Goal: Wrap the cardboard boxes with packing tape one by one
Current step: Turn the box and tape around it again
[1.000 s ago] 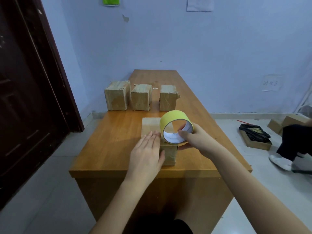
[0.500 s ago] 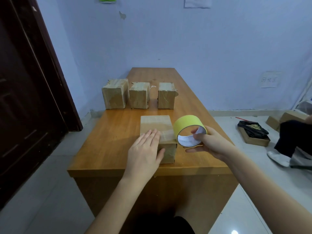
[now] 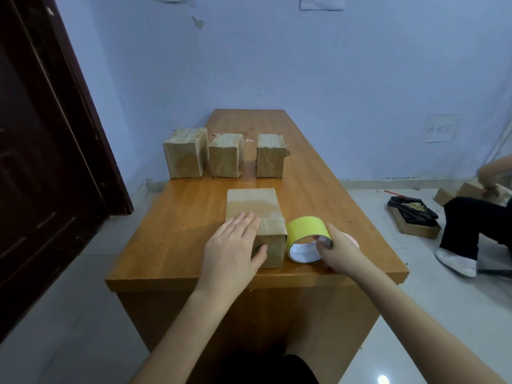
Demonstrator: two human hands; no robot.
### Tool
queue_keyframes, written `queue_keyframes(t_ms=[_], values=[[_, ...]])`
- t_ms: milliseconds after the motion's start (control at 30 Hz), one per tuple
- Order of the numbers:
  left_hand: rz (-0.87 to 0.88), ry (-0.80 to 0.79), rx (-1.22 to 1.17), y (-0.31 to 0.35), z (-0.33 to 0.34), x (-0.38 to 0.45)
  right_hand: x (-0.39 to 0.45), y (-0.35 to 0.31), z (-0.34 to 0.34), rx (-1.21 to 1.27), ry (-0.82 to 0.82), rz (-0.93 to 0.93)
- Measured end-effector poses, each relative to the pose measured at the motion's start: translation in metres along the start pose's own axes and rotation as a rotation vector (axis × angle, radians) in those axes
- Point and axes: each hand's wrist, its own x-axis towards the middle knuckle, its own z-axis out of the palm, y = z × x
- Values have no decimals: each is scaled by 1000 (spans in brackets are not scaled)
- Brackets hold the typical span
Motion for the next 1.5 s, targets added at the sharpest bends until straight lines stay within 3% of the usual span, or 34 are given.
queue_keyframes(t_ms=[67,267,367,567,667,1033,1233,1400,1500], values=[[-2,-2,2,0,0,1,1,3,0,-125,29,-19],[-53,-12,84,12,-8,21,-7,8,-5,-72,41,20],[-22,-49,135,15,-8,29,-16,5,-13,-198,76,-34],[203,-99,44,14,5,25,-25,-25,-36,-255,122,-596],[225,-78,71,12,8,23,-20,-43,-33,-321,75,-697],[201,-64,9,7,12,25,-24,-42,-7,-737,103,-668],[218,-72,8,9,12,25,-32,-63,4,-1087,86,-596],[217,-88,20,10,11,28,-31,-62,-5,-1062,75,-630],[228,-101,39,11,6,34,-29,-59,-20,-822,29,-627]])
